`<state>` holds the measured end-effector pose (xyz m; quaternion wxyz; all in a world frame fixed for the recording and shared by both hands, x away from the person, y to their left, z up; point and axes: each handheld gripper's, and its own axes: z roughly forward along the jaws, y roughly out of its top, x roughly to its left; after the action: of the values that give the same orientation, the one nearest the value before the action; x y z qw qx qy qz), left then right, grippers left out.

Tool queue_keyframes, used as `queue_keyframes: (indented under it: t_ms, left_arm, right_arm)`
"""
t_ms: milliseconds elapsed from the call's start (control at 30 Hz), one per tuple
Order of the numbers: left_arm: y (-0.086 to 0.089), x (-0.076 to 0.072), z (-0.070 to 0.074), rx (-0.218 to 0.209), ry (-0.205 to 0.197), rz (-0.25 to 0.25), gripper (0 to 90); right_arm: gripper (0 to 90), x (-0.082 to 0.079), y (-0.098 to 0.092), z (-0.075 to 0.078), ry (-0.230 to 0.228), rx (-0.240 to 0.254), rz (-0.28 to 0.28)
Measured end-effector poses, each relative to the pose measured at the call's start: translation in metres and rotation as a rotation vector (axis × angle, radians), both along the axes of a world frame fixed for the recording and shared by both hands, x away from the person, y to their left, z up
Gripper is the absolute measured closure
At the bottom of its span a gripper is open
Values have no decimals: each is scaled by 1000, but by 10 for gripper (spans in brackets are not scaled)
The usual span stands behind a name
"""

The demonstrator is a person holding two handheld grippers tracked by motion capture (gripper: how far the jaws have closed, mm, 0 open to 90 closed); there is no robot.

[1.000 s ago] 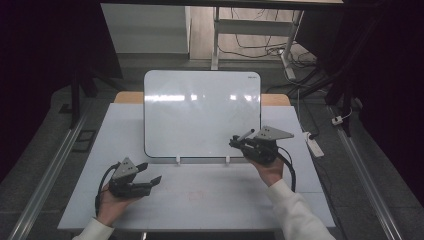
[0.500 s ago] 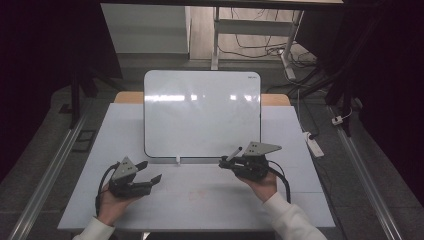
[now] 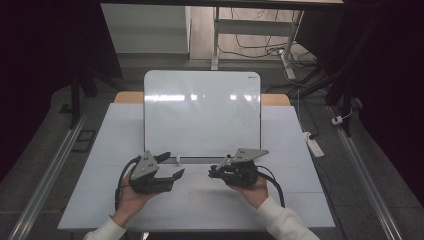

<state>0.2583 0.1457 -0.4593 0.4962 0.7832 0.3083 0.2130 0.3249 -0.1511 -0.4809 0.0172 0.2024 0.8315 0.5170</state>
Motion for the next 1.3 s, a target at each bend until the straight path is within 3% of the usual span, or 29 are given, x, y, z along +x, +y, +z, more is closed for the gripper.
queue_keyframes:
  t_ms: [233,567,867,900,933,967,1067,1200,1300]
  left_arm:
    - [-29,7,11,-19,5,-68,295]
    - [-66,11,20,-23,-21,-163,352]
    - [-81,17,13,-1,-9,-202,576]
    - [-81,17,12,7,-14,-198,654]
    - [-82,17,11,14,-17,-195,654]
    - [-83,18,11,14,-16,-194,736]
    - [-84,17,10,22,-25,-194,800]
    - [-86,16,10,47,-40,-193,815]
    - [-84,16,10,38,-34,-191,818]
  right_arm:
    - [774,-3,10,0,-2,5,23]
    - [774,-4,17,-4,17,4,33]
    - [774,-4,16,-5,30,9,22]
    - [774,-4,16,-6,33,6,22]
    - [774,-4,16,-6,33,6,22]
    - [774,-5,17,-7,34,5,27]
    - [774,-5,17,-7,36,4,28]
    - [774,-5,18,-8,45,6,27]
    - [768,-6,18,-8,47,11,28]
